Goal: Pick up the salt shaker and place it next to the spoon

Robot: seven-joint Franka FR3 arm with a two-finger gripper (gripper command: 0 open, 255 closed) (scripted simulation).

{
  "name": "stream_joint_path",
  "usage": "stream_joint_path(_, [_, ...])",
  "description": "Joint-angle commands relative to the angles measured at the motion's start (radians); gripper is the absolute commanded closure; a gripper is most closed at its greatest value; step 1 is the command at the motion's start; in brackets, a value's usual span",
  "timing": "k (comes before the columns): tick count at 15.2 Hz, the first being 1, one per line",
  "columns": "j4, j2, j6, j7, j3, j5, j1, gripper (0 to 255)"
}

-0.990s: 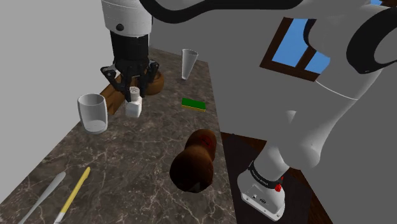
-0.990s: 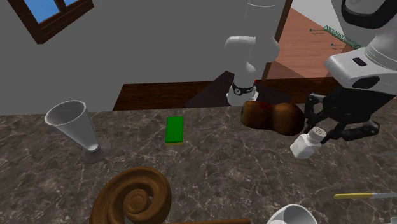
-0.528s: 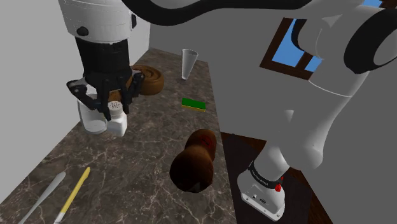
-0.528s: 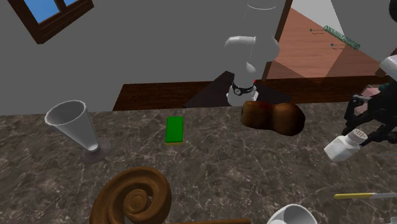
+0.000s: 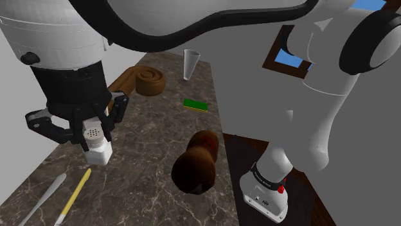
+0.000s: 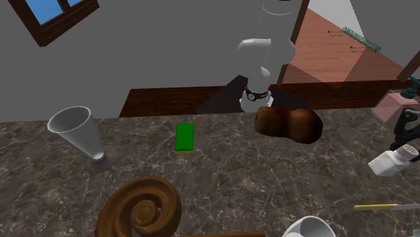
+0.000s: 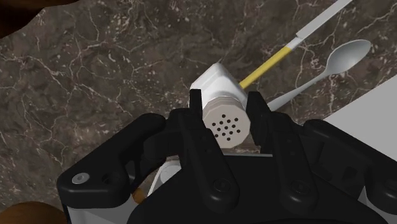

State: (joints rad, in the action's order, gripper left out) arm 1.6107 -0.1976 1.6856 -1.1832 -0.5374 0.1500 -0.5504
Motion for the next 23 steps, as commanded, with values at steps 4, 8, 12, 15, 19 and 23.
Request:
stream_joint_path(4, [0.055, -0.01, 0.064, -0.01, 0.001, 0.007, 0.0, 255])
stream_joint_path(8, [0.1, -0.018, 0.115, -0.015, 0.003, 0.012, 0.001, 255])
stream_joint_path(12, [0.141, -0.029, 0.165, -0.022, 0.006, 0.02, 0.001, 255])
stream_joint_path(15, [0.169, -0.039, 0.202, -0.029, 0.008, 0.027, 0.0, 255])
stream_joint_path(19, [0.203, -0.056, 0.249, -0.038, 0.011, 0.039, -0.002, 255])
stream_joint_path(23, [0.232, -0.077, 0.296, -0.049, 0.016, 0.053, -0.004, 255])
